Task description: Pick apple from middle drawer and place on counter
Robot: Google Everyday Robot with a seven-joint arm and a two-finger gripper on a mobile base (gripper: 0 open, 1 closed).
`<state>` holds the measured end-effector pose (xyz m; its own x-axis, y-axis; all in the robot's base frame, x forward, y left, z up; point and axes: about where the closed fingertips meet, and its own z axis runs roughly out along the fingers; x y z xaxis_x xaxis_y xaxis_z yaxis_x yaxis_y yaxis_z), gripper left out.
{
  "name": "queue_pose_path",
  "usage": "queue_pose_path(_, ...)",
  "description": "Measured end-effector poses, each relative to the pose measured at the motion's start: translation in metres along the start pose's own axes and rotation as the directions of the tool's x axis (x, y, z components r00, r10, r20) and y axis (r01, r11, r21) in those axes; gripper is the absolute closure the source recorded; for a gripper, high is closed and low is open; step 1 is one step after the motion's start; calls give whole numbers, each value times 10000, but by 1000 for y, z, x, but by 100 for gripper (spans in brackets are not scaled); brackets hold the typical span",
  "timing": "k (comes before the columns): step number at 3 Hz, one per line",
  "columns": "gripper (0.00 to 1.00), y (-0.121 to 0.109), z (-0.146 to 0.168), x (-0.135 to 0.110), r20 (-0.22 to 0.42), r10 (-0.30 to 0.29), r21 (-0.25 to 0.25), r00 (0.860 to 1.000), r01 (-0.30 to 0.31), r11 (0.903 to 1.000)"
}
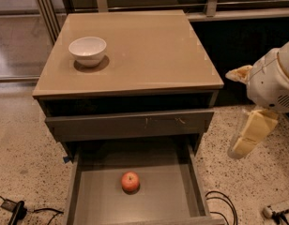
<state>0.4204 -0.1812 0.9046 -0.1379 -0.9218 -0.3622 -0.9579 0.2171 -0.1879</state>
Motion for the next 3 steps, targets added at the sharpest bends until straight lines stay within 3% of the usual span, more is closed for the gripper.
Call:
queue_pose_path(1,0,25,50,-9,1135,-182,-165,9934,202,9997)
queue_pose_path(2,0,47,95,-12,1368,-273,-196,9902,303,9993)
queue_pose_path(3,0,47,95,-12,1368,-273,-196,9902,303,9993)
